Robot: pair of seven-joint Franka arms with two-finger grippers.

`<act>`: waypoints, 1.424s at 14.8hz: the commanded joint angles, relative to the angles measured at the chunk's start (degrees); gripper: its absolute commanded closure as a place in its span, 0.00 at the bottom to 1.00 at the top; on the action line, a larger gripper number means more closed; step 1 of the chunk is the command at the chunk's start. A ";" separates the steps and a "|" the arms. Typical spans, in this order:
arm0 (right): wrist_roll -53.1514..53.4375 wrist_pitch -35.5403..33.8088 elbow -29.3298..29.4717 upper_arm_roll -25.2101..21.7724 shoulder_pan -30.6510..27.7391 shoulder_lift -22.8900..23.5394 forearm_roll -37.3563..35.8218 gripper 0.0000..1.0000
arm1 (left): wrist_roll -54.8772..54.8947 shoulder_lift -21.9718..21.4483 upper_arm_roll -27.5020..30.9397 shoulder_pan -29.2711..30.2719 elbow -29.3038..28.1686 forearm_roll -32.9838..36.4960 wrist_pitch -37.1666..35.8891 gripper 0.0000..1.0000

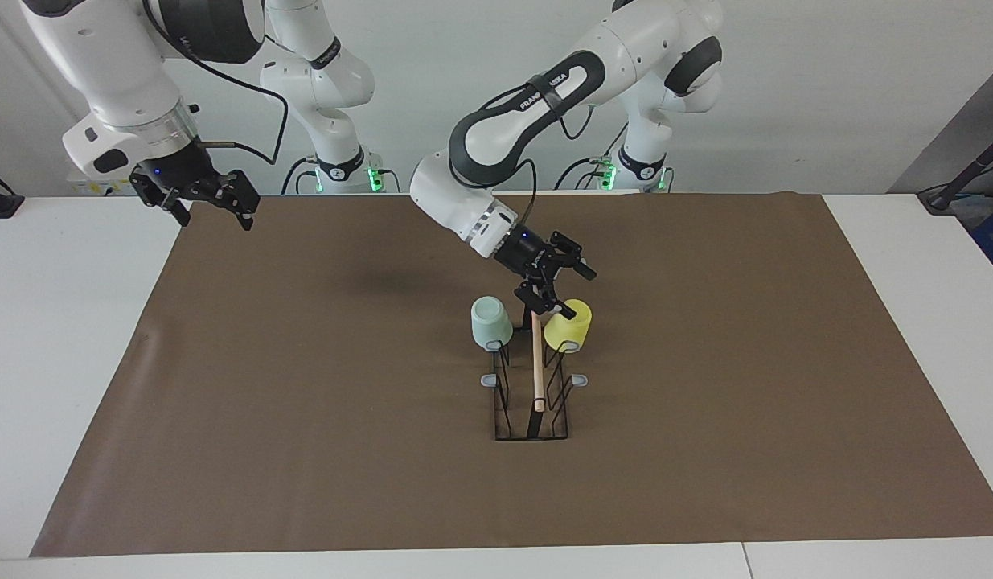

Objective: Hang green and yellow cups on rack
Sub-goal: 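Release the yellow cup and withdraw the left gripper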

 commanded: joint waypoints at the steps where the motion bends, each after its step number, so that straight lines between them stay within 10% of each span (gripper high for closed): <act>1: 1.13 -2.46 0.21 0.04 -0.24 -0.69 1.38 0.00 | 8.30 -11.43 6.54 0.24 -7.48 -8.45 10.10 0.00; 5: 2.09 -2.56 -0.31 0.66 1.16 -1.12 -0.11 0.00 | 15.93 -26.02 14.02 0.24 -23.21 -14.00 23.47 0.00; 10: 2.97 0.34 -4.10 0.66 4.49 -3.15 -3.54 0.00 | 25.32 -33.77 21.93 0.50 -33.07 -15.16 35.25 0.00; 21: 2.18 -2.64 -2.95 0.04 3.71 -2.80 -1.52 0.00 | 89.81 -37.48 34.96 8.05 -22.38 -52.64 42.23 0.00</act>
